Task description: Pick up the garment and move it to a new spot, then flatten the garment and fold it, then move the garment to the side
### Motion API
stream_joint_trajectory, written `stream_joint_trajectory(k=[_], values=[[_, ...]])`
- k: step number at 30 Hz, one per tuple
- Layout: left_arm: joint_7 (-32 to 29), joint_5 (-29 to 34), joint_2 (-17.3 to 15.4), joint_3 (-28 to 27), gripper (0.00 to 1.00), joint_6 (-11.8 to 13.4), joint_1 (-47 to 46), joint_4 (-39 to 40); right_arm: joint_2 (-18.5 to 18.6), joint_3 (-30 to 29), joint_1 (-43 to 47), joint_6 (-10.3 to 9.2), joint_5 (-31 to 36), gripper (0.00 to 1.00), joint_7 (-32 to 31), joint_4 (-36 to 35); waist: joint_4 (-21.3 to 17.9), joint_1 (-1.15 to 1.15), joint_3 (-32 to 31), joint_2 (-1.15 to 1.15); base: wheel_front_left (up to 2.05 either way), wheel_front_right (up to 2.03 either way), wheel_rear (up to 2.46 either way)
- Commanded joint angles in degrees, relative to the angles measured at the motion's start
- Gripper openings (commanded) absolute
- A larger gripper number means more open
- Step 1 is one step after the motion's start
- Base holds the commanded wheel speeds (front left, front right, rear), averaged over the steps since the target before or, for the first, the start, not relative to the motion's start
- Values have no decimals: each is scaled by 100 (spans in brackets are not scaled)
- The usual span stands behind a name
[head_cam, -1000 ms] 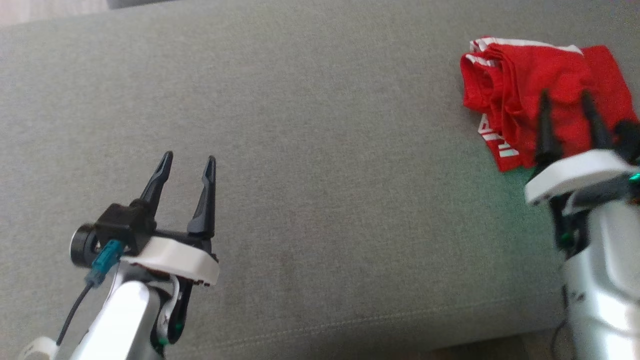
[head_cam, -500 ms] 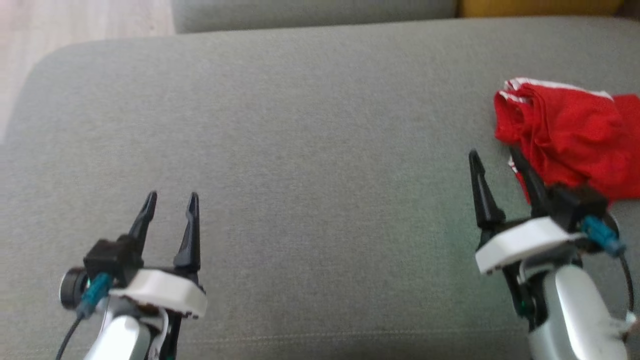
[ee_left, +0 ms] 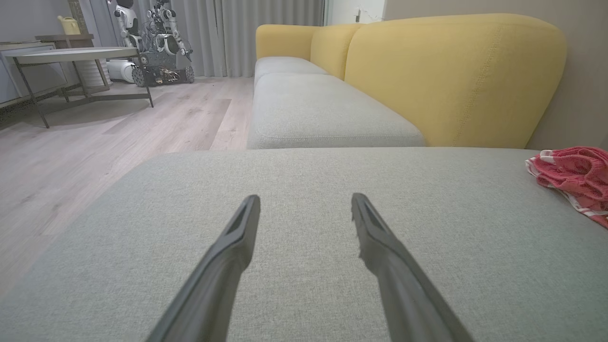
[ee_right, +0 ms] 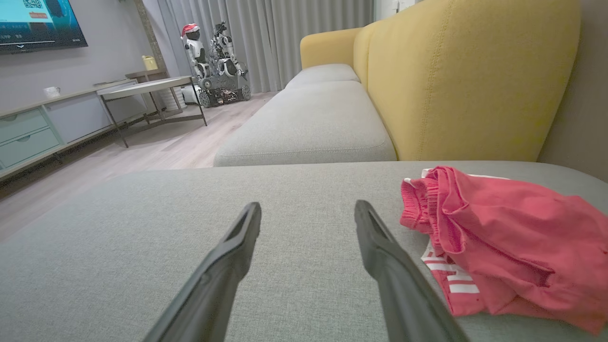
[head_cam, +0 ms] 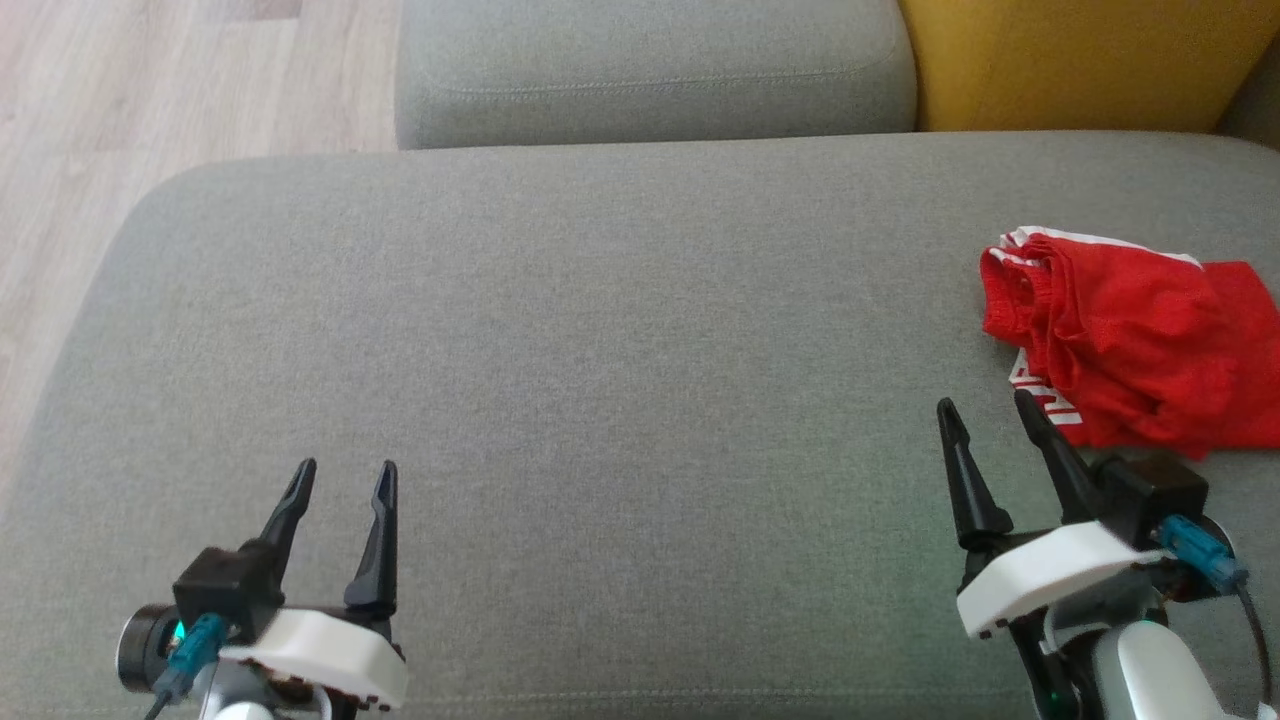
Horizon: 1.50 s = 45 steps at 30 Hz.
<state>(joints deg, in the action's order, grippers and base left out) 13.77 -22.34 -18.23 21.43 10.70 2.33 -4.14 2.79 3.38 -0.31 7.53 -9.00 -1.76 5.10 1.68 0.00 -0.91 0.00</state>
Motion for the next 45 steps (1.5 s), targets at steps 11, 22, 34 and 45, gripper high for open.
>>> stream_joint_trajectory(k=[11, 22, 34, 45], values=[[-22, 28, -214, -128, 100, 77, -142, 262, 10, 28, 49, -4, 9, 100, -84, -388, -31, 0, -130, 0, 0, 0, 0], [-36, 29, -255, -127, 100, 149, -159, 282, 10, -17, 69, -4, 10, 100, -77, -418, -31, 0, -101, 0, 0, 0, 0], [-19, 25, -262, -125, 100, 232, -154, 299, 9, -52, 68, -4, 40, 100, -83, -413, -11, 0, -101, 0, 0, 0, 0], [-64, -1, -92, 136, 0, 189, 112, 52, -9, -167, 240, 0, -1, 0, -102, -93, -1, 0, -93, 0, 0, 0, 0]])
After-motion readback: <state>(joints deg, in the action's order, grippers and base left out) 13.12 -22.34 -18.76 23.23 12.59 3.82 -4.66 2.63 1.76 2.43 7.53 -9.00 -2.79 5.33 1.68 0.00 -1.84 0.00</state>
